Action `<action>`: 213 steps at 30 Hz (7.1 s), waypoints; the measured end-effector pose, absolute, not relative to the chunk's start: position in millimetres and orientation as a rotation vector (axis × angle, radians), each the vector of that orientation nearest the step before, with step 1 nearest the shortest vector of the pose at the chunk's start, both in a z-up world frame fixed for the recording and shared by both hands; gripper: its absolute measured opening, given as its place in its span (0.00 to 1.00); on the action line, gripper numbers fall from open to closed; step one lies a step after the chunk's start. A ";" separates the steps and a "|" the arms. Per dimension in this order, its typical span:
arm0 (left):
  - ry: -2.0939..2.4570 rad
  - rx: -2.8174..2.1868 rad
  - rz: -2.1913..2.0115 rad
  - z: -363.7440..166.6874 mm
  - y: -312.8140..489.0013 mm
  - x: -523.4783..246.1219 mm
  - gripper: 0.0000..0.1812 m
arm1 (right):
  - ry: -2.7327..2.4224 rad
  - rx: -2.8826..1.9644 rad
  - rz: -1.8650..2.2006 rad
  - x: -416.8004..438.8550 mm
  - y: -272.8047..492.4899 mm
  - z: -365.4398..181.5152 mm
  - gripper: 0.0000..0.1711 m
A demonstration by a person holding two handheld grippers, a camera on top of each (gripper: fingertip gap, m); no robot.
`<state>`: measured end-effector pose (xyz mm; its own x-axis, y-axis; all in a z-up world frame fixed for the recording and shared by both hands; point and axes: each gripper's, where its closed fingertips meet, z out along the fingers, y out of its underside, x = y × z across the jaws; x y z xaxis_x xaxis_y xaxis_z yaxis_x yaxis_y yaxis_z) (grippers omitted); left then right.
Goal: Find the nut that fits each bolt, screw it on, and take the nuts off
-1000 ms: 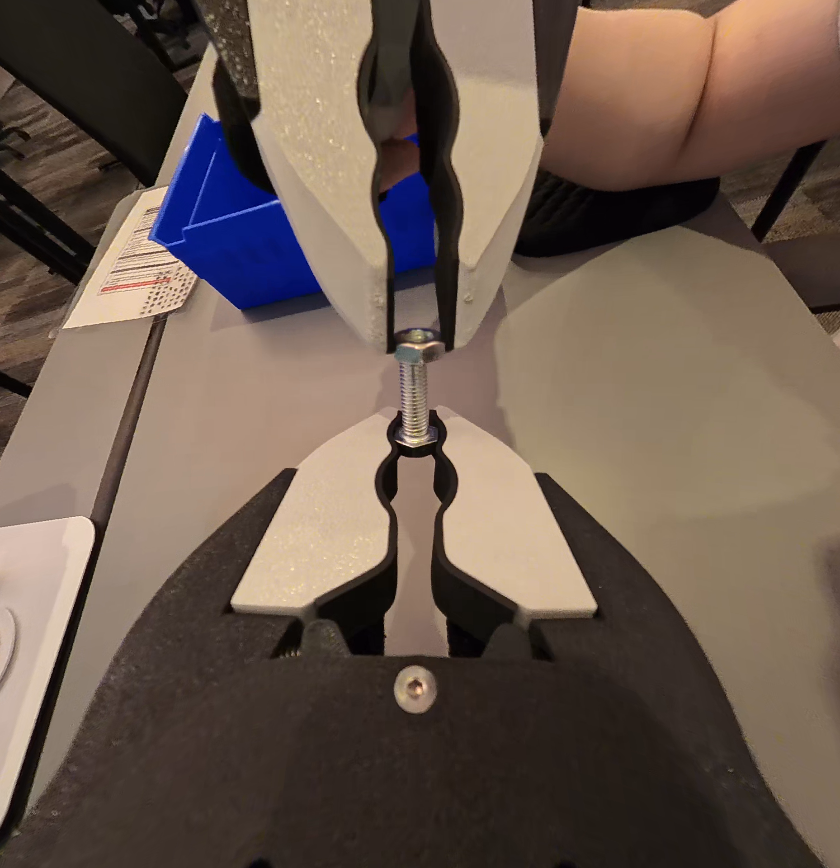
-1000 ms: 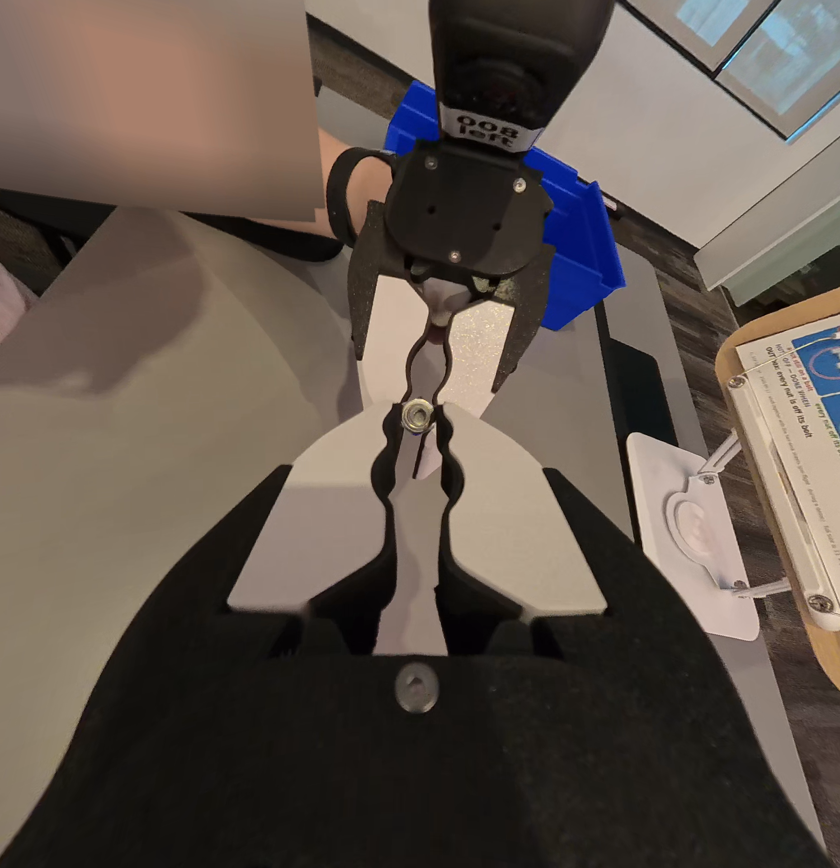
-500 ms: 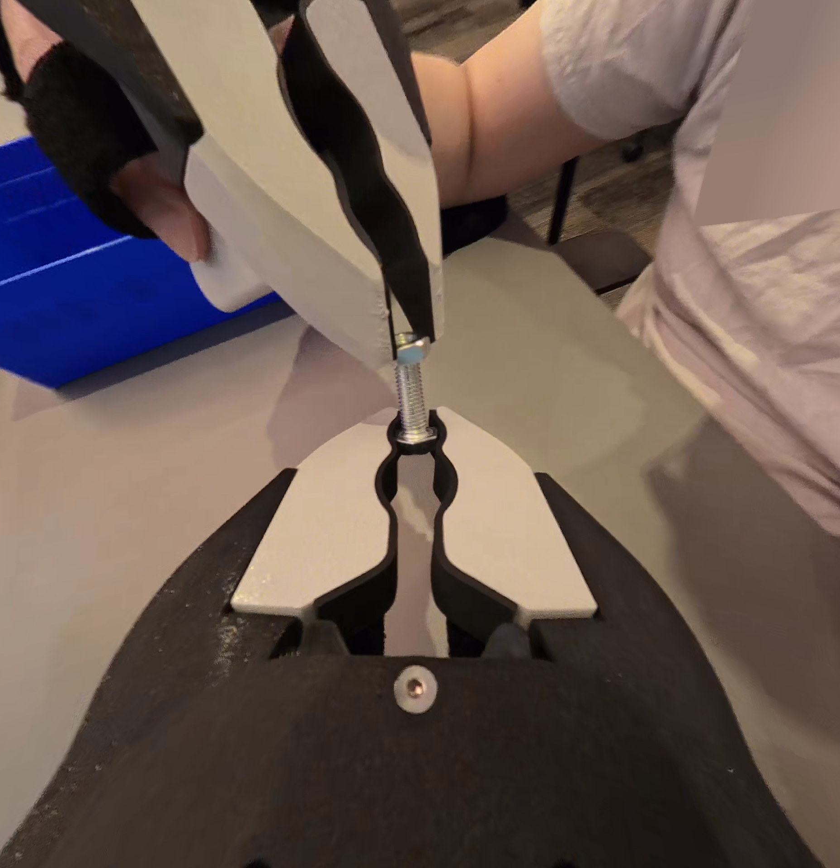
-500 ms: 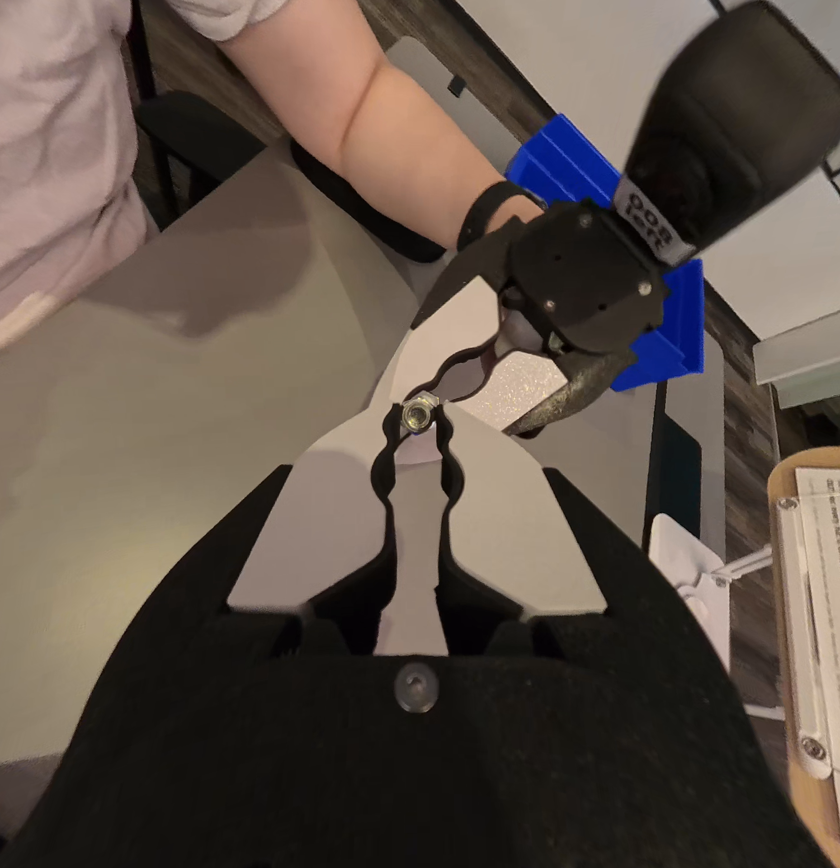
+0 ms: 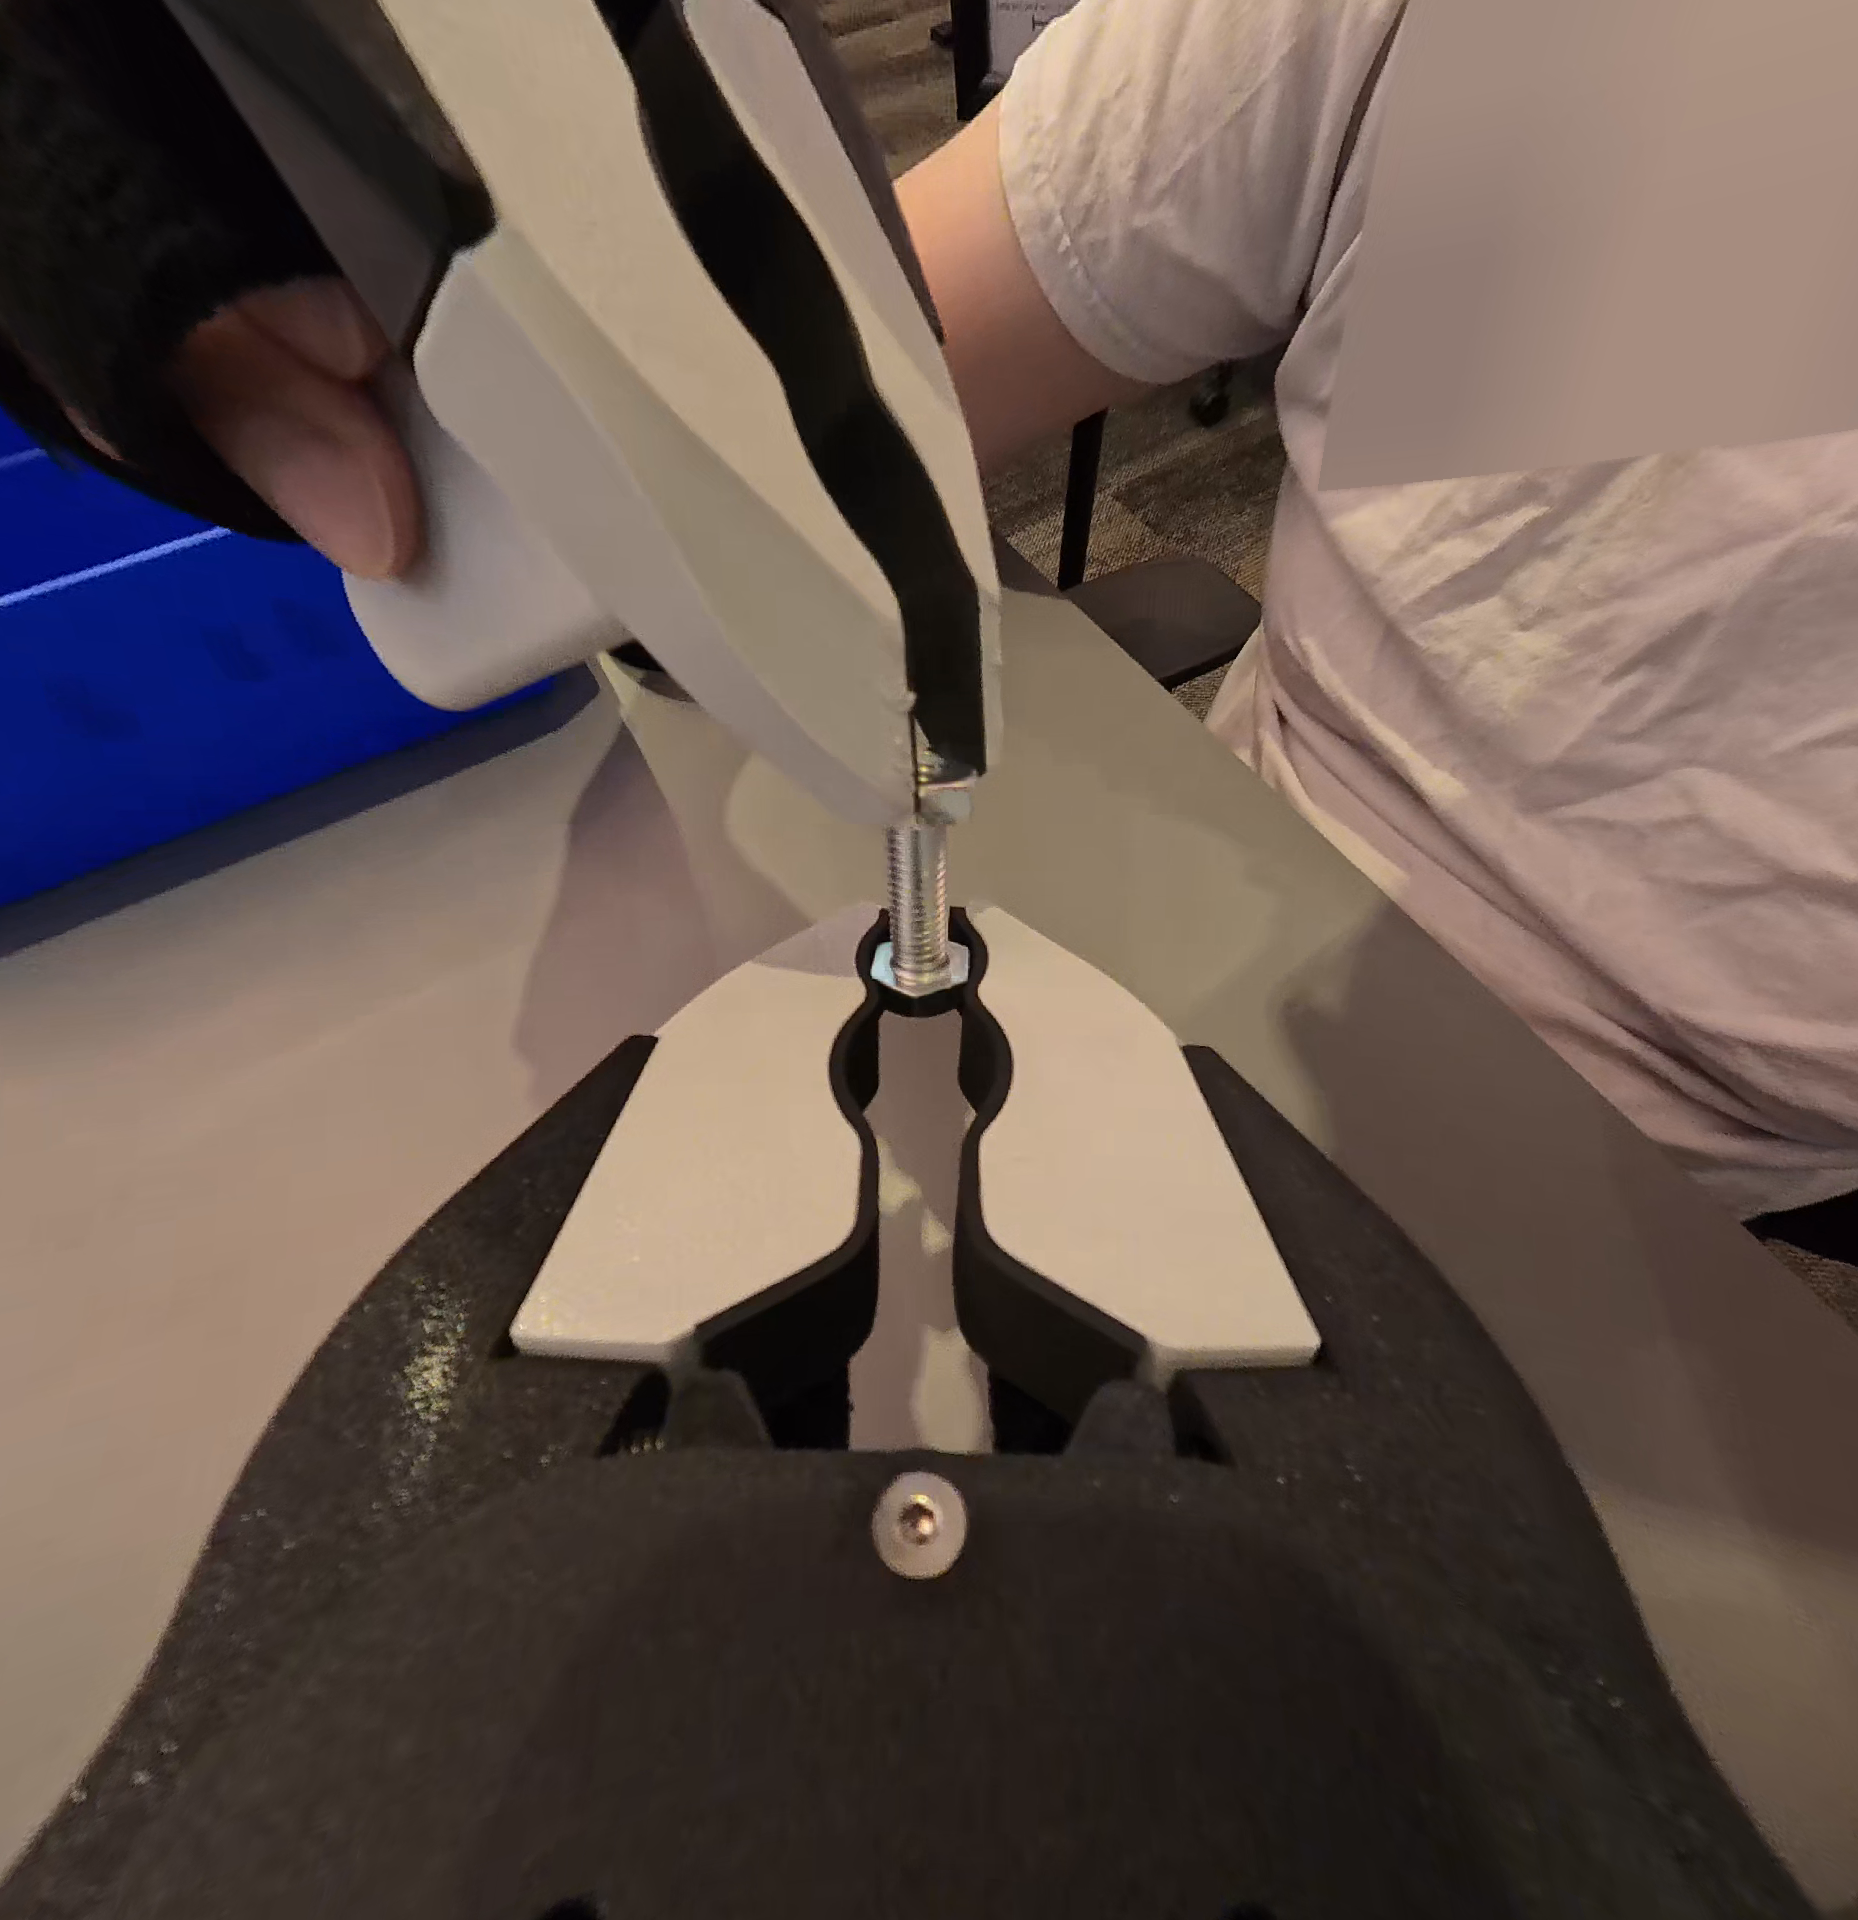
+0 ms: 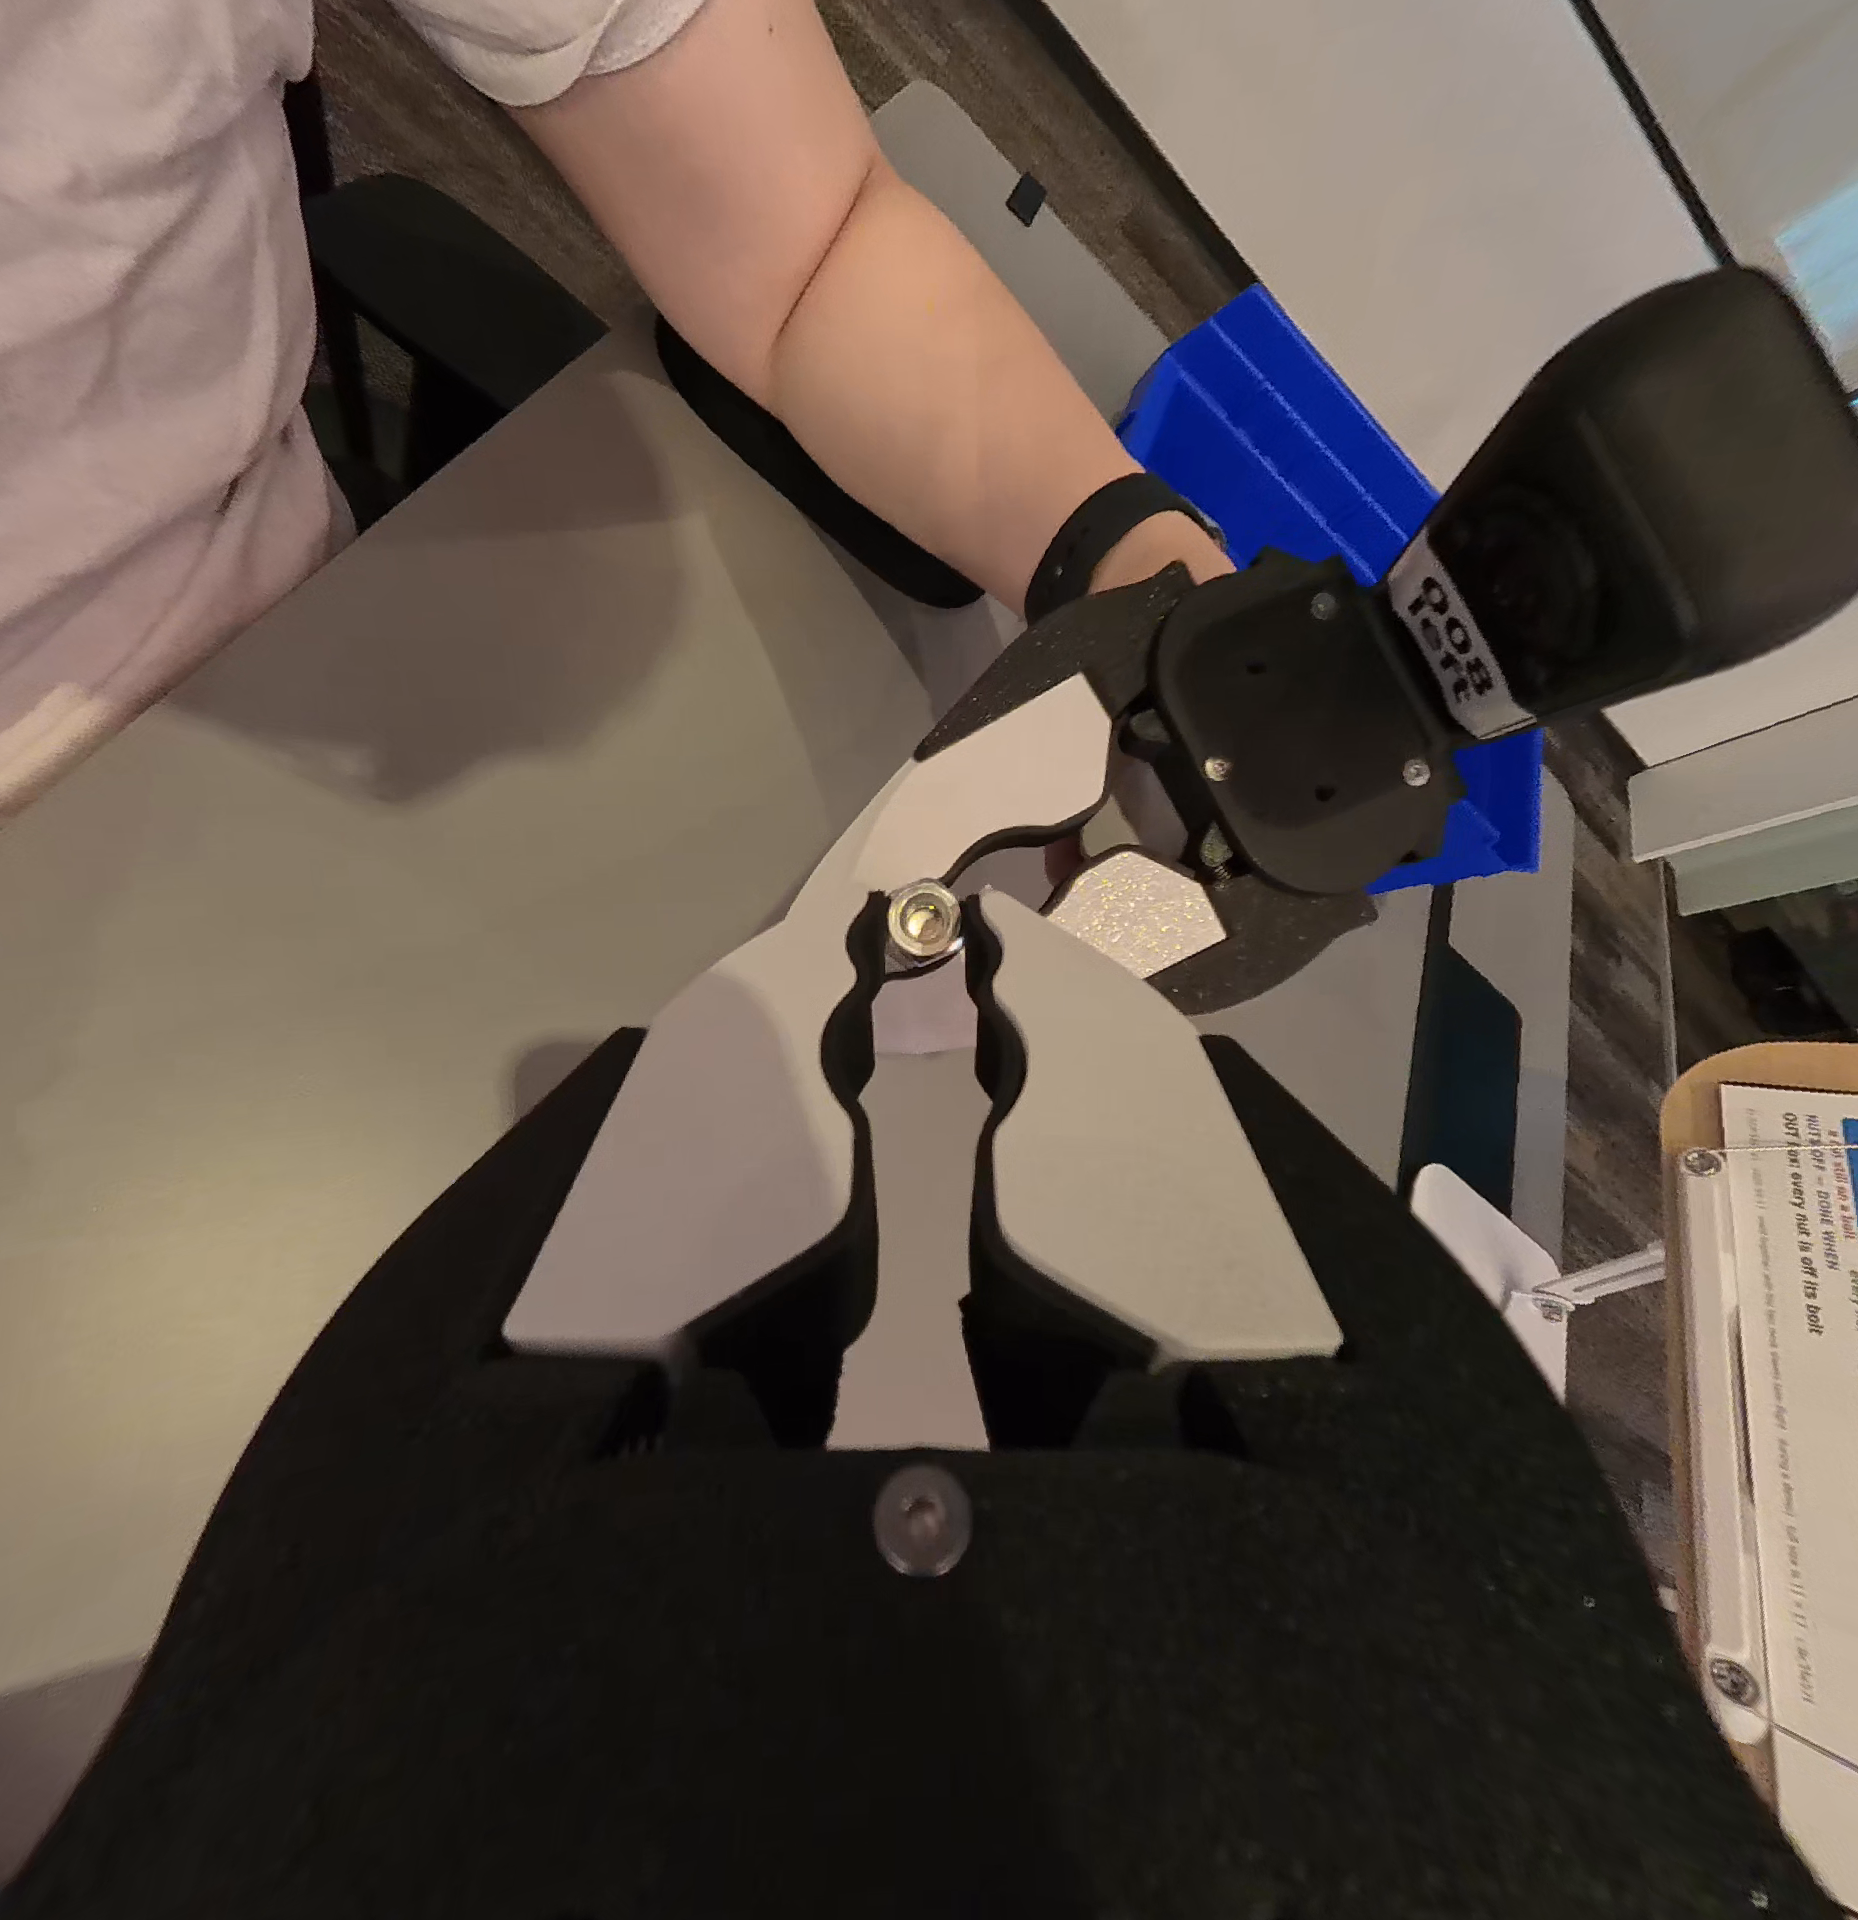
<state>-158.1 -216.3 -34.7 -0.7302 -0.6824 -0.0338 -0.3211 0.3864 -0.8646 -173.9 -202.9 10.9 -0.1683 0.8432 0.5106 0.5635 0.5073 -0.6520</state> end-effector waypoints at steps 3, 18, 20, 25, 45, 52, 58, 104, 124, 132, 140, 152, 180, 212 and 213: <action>2.261 -0.876 -1.290 -35.3 -216.9 -156.6 0.05 | -1.843 -1.179 0.407 -175.1 -202.3 11.5 0.08; 2.264 -0.966 -1.103 -46.5 -200.1 -150.6 0.05 | -1.814 -1.350 0.433 -169.6 -191.6 2.3 0.08; 2.233 -1.005 -1.104 -43.9 -194.2 -148.9 0.05 | -1.776 -1.375 0.414 -168.3 -185.5 5.0 0.08; 2.155 -1.143 -1.019 -43.4 -171.3 -144.4 0.05 | -1.660 -1.500 0.367 -163.6 -164.9 6.0 0.08; 1.822 -1.472 -0.774 -30.2 -111.5 -134.7 0.05 | -1.002 -1.834 0.535 -153.5 -110.8 20.8 0.08; 1.818 -1.477 -0.734 -30.0 -111.0 -134.1 0.05 | -0.993 -1.847 0.520 -152.9 -110.4 19.9 0.08; 1.816 -1.471 -0.779 -27.0 -114.2 -133.7 0.05 | -1.016 -1.826 0.507 -154.2 -111.3 21.4 0.08; 1.968 -1.063 -1.248 13.0 -192.7 -139.2 0.05 | -1.429 -1.198 0.828 -170.8 -179.8 60.3 0.11; 1.728 -1.364 -1.019 14.2 -139.0 -132.4 0.05 | -1.098 -1.438 0.729 -164.0 -131.6 63.3 0.08; 1.679 -1.441 -0.928 10.0 -125.9 -133.0 0.05 | -0.968 -1.556 0.717 -162.5 -121.3 58.9 0.08; 1.720 -1.381 -1.079 18.7 -143.6 -133.8 0.05 | -1.103 -1.397 0.692 -162.5 -134.3 71.7 0.20; 1.867 -1.178 -1.264 28.0 -187.0 -137.7 0.05 | -1.312 -1.183 0.897 -169.1 -173.3 74.2 0.18; 1.965 -1.038 -1.333 31.8 -214.0 -143.9 0.05 | -1.381 -1.105 1.106 -176.9 -197.9 74.0 0.08; 1.805 -1.299 -1.185 25.1 -169.2 -135.5 0.05 | -1.224 -1.300 0.763 -171.5 -154.4 71.4 0.15; 1.809 -1.294 -1.199 25.6 -171.1 -135.8 0.05 | -1.239 -1.282 0.766 -171.3 -156.9 72.0 0.15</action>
